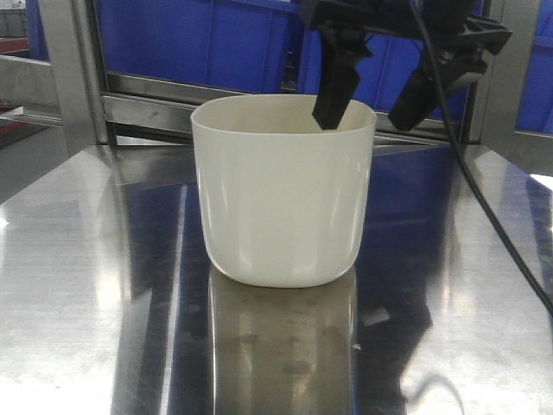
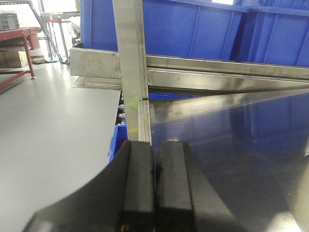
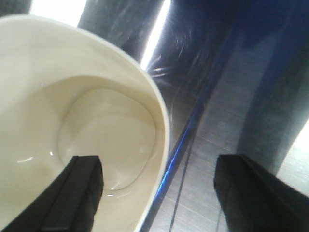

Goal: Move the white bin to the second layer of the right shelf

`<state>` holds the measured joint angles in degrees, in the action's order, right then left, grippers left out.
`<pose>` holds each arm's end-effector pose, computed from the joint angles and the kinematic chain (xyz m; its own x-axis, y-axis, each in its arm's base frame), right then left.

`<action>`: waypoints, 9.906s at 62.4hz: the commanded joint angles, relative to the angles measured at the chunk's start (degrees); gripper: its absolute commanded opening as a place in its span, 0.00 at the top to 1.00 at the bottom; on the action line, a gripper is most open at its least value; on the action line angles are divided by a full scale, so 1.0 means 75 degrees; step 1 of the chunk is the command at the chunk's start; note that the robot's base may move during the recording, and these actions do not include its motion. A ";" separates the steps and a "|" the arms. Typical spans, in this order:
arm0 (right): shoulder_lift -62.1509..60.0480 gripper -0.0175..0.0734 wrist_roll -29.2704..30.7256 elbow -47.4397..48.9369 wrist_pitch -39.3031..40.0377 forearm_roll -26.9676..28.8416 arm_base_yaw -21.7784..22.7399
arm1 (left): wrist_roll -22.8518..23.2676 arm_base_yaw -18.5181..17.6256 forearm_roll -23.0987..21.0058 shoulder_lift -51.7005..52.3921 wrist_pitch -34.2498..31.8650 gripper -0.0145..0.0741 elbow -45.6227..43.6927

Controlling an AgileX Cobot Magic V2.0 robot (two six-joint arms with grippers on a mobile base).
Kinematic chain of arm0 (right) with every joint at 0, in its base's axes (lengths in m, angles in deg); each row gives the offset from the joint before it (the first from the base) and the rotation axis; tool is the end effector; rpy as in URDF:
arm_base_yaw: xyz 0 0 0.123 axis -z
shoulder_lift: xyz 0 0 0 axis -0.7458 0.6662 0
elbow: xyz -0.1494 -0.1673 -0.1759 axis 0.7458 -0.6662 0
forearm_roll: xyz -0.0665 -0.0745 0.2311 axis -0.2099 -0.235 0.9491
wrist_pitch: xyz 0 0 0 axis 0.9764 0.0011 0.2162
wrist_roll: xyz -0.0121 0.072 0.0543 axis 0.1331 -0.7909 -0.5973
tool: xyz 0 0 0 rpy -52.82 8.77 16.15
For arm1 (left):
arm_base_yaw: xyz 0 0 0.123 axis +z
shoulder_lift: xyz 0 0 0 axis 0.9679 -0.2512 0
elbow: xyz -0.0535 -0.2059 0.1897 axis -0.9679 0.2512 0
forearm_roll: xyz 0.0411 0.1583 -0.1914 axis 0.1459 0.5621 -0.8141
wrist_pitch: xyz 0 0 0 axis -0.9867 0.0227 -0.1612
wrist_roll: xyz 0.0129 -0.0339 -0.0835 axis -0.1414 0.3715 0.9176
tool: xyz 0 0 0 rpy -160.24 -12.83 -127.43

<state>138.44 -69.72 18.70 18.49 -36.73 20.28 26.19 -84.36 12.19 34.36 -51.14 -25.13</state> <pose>0.3044 0.1701 0.2981 -0.8351 -0.2317 -0.4989 -0.3558 0.9192 0.1686 0.0555 -0.0092 0.2034 0.0077 0.0341 -0.9994 0.1605 0.9864 0.0349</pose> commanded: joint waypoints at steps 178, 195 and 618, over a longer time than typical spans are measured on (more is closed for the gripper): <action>-0.9079 0.75 -0.0032 -0.4877 0.3646 -0.1212 0.3124 | 0.0027 -0.0055 -0.0042 0.0107 -0.0651 0.74 0.0281; -0.9079 0.75 -0.0032 -0.4877 0.3646 -0.1212 0.3124 | 0.0027 -0.0055 -0.0042 0.0107 -0.0651 0.74 0.0281; -0.9079 0.75 -0.0032 -0.4877 0.3654 -0.1212 0.3124 | 0.0027 -0.0055 -0.0042 0.0107 -0.0651 0.74 0.0281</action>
<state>70.06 -69.91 -19.57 39.21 -45.89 43.45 26.19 -84.36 12.19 34.36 -51.14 -25.13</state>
